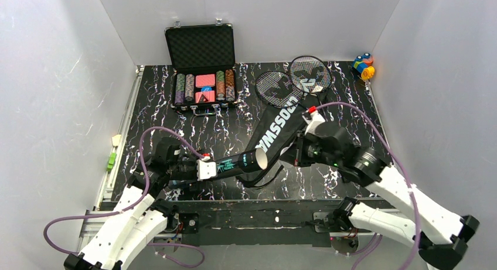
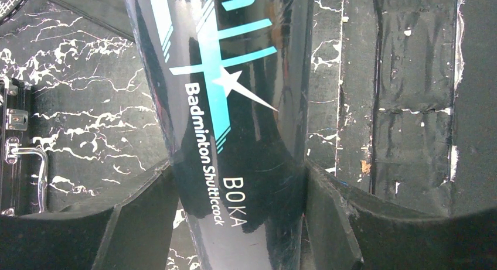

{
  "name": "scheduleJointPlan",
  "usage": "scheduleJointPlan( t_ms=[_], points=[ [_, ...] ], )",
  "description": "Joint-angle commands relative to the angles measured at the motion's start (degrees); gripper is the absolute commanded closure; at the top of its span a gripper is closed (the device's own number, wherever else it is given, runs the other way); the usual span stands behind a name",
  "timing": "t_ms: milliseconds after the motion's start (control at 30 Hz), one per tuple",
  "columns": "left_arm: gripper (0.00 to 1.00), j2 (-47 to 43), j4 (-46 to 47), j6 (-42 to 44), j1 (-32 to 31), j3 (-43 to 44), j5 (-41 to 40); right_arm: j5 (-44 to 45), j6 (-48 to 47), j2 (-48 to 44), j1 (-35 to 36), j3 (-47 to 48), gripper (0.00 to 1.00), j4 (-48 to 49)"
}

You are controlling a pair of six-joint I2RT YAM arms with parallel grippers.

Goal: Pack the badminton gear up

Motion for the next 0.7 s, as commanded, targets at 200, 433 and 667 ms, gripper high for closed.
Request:
scheduleJointPlan(
  t_ms=[200,433,667],
  points=[
    [1.00,0.32,2.83,0.26,-0.23,1.38,2.43,-17.62,-2.05,-4.74,0.27,2.70,0.99,10.76],
    [1.00,0.13,2.85,-0.13,-0.23,1.34,2.17,-21.66,0.32,-5.08,0.43,-0.30,0.99,21.53],
    [1.00,0.34,3.27,-0.20,-0.23,1.16,2.33,-24.17,1.38,-3.10,0.77,-0.93,0.99,25.06]
  ],
)
